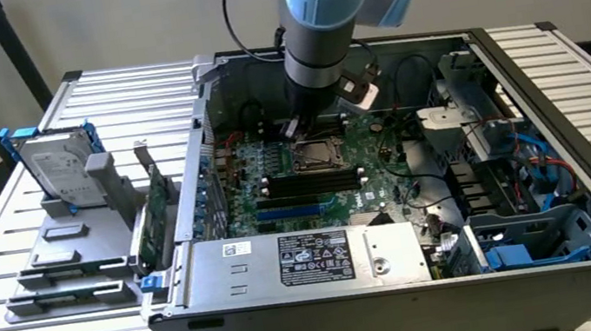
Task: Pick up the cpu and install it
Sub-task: 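Install the first cpu locking lever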
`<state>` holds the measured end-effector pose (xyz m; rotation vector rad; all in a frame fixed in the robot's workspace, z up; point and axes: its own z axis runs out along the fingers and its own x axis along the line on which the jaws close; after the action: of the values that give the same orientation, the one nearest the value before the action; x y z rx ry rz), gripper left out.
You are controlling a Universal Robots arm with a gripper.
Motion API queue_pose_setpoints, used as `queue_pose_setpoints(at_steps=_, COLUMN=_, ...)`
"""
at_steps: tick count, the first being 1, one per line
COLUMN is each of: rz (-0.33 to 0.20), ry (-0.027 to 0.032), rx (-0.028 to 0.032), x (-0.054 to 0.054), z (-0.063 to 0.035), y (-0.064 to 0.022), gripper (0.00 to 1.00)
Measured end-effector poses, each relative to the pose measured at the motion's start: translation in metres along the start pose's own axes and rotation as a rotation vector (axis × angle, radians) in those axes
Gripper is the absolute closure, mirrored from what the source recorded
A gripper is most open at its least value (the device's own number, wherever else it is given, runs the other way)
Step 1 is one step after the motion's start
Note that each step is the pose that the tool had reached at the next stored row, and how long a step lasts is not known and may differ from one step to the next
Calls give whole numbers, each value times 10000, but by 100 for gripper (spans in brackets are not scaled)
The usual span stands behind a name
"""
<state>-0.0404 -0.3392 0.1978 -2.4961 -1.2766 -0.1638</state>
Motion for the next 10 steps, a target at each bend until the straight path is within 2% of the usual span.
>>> queue_pose_setpoints(at_steps=4, rz=28, ry=-10, rx=-7, x=5, z=2, y=-3, gripper=89)
queue_pose_setpoints(at_steps=10, rz=73, ry=-19, rx=15, x=18, z=8, y=-12, gripper=89)
